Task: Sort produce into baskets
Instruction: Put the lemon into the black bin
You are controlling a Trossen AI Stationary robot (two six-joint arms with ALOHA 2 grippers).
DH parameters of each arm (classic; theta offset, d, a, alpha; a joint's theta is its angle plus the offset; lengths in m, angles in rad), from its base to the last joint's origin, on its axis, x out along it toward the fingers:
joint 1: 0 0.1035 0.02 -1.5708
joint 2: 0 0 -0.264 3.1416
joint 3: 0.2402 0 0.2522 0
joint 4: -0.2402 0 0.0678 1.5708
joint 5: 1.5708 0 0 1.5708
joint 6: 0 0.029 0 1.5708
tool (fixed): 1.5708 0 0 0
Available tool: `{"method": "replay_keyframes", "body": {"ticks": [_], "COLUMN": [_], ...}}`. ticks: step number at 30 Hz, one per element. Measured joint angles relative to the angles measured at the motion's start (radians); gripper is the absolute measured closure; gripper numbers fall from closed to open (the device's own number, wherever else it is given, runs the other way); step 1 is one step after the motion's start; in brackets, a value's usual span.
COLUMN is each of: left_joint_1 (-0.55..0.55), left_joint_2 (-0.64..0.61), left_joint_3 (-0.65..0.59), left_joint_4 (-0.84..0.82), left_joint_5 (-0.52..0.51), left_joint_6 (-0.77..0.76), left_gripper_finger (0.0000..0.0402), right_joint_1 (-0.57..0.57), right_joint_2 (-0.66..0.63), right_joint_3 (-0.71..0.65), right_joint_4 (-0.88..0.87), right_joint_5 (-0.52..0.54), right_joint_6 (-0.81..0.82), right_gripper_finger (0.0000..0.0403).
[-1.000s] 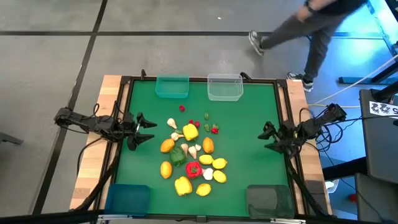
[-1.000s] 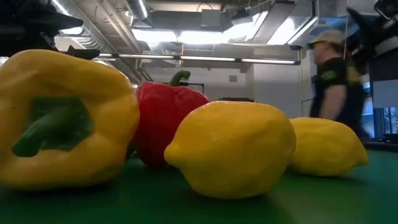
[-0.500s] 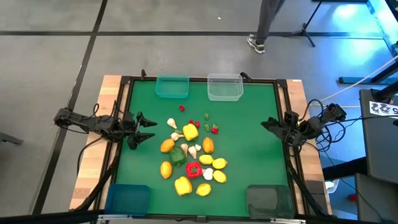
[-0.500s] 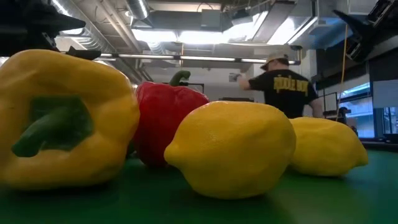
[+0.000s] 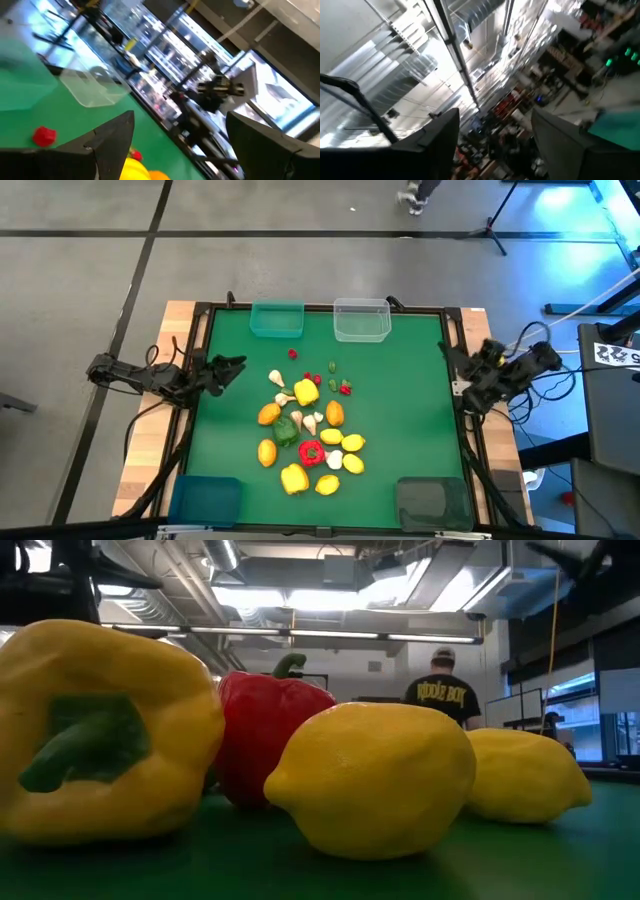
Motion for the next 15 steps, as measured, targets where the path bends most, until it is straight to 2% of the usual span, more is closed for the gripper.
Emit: {"method": "replay_keyframes", "body": {"ticks": [9, 15], "left_joint_1": [0.0, 0.0], "left_joint_2": [0.0, 0.0], "left_joint_3": [0.0, 0.0], "left_joint_4": [-0.034, -0.035], "left_joint_5": [-0.001, -0.002], "left_joint_6": [-0.042, -0.066], "left_gripper_finger": [0.0093, 0.0093], "right_joint_1": [0.0, 0.0], "right_joint_2": [0.299, 0.475], "right_joint_3": [0.282, 0.387], "right_joint_4": [-0.02, -0.088], "right_joint_5": [0.026, 0.118], "right_joint_6": [-0.302, -0.33], "right_gripper_finger": [0.0157, 0.0157]}}
